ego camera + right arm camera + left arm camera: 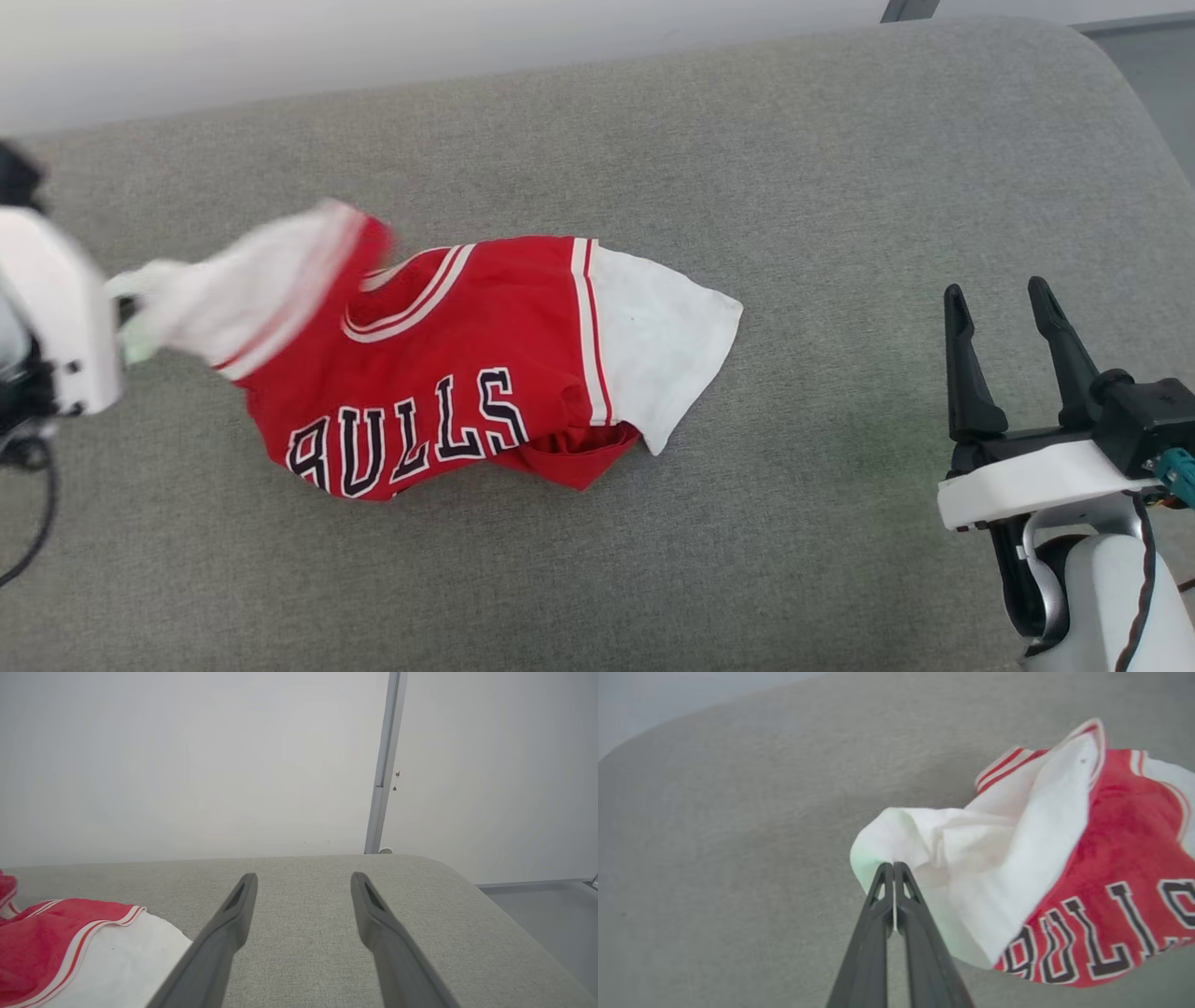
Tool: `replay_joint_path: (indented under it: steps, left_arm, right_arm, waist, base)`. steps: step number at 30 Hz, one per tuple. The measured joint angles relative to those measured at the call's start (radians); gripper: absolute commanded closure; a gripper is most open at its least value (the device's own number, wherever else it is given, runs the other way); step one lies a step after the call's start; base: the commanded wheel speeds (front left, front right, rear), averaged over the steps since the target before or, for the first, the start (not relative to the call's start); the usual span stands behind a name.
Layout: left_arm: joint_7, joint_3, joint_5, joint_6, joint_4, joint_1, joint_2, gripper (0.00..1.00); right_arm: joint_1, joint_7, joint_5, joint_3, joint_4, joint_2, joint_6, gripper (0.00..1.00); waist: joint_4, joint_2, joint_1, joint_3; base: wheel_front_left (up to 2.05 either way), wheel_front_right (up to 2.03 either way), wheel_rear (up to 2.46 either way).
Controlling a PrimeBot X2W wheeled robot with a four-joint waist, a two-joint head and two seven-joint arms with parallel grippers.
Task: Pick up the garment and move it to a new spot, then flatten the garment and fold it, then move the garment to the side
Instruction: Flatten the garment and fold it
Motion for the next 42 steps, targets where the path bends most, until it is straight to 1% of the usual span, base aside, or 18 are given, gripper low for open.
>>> replay_joint_path:
  steps: [2, 5, 9, 13, 16, 18, 19, 21, 24, 27, 30, 35, 37, 42]
  left_arm:
    - [-0.02, 0.012, 0.006, 0.02, 0.023, 0.035, 0.03, 1.0]
    - [-0.044, 0.027, -0.002, 0.045, 0.078, 0.088, 0.049, 1.0]
    - [-0.065, 0.046, -0.041, 0.071, 0.172, 0.153, 0.045, 1.0]
    - [-0.058, 0.048, -0.067, 0.094, 0.249, 0.191, 0.033, 1.0]
    - [-0.049, 0.049, -0.081, 0.1, 0.277, 0.201, 0.019, 1.0]
    - [-0.06, 0.053, -0.081, 0.09, 0.28, 0.2, 0.016, 0.49]
    - [-0.061, 0.058, -0.082, 0.088, 0.28, 0.199, 0.016, 0.01]
    - [-0.06, 0.059, -0.083, 0.085, 0.275, 0.191, 0.023, 0.0]
    - [-0.046, 0.065, -0.083, 0.083, 0.254, 0.169, 0.049, 0.0]
    - [-0.017, 0.059, -0.068, 0.081, 0.213, 0.147, 0.078, 0.0]
    - [0.001, 0.06, -0.064, 0.082, 0.172, 0.12, 0.092, 0.0]
    - [0.02, 0.046, -0.037, 0.093, 0.143, 0.086, 0.099, 0.0]
    - [0.022, 0.049, -0.04, 0.093, 0.141, 0.067, 0.088, 0.0]
    - [0.064, 0.008, -0.017, 0.096, 0.161, 0.066, 0.081, 0.0]
  right_arm:
    - [0.0, 0.001, 0.0, 0.002, -0.003, 0.0, 0.0, 0.0]
    - [0.001, 0.007, 0.0, 0.002, -0.005, 0.0, 0.0, 0.0]
    - [0.0, 0.01, 0.0, 0.005, -0.007, 0.0, 0.0, 0.0]
    - [-0.002, 0.017, 0.0, 0.002, -0.009, 0.0, 0.0, 0.0]
    - [-0.002, 0.02, 0.0, 0.003, -0.011, 0.0, 0.0, 0.0]
    - [-0.002, 0.021, -0.001, 0.004, -0.012, 0.0, 0.0, 0.0]
    - [-0.002, 0.022, -0.001, 0.004, -0.013, 0.0, 0.0, 0.0]
    - [-0.002, 0.026, -0.001, 0.005, -0.014, 0.0, 0.0, 0.0]
    - [-0.001, 0.028, -0.001, 0.008, -0.017, 0.0, 0.0, 0.0]
    - [0.002, 0.031, -0.002, 0.011, -0.022, 0.0, 0.0, 0.0]
    - [0.004, 0.036, -0.002, 0.013, -0.029, -0.001, 0.0, 0.0]
    - [0.004, 0.044, -0.002, 0.021, -0.043, -0.007, 0.0, 0.0]
    - [0.004, 0.047, -0.002, 0.027, -0.047, -0.008, 0.0, 0.0]
    - [0.004, 0.053, -0.002, 0.031, -0.057, -0.011, 0.0, 0.0]
  waist:
    - [0.004, 0.0, 0.0, 0.003]
    - [0.008, 0.0, 0.0, 0.007]
    - [0.011, 0.0, 0.0, 0.012]
    - [0.014, 0.0, 0.0, 0.015]
    - [0.017, 0.0, 0.0, 0.017]
    - [0.02, 0.0, 0.0, 0.016]
    - [0.021, 0.0, 0.0, 0.016]
    - [0.025, 0.0, 0.0, 0.013]
    - [0.029, 0.0, 0.0, 0.008]
    - [0.033, 0.0, 0.0, 0.004]
    - [0.035, 0.0, 0.0, 0.004]
    - [0.033, 0.0, 0.0, 0.014]
    - [0.031, 0.0, 0.0, 0.019]
    - [0.027, 0.0, 0.0, 0.029]
  base:
    - [0.0, 0.0, 0.0]
    - [0.0, 0.0, 0.0]
    - [0.0, 0.0, 0.0]
    - [0.0, 0.0, 0.0]
    - [0.0, 0.0, 0.0]
    - [0.0, 0.0, 0.0]
    - [0.0, 0.0, 0.0]
    - [0.0, 0.0, 0.0]
    - [0.0, 0.0, 0.0]
    - [0.0, 0.0, 0.0]
    - [0.0, 0.0, 0.0]
    - [0.0, 0.0, 0.0]
    - [0.0, 0.0, 0.0]
    - [0.0, 0.0, 0.0]
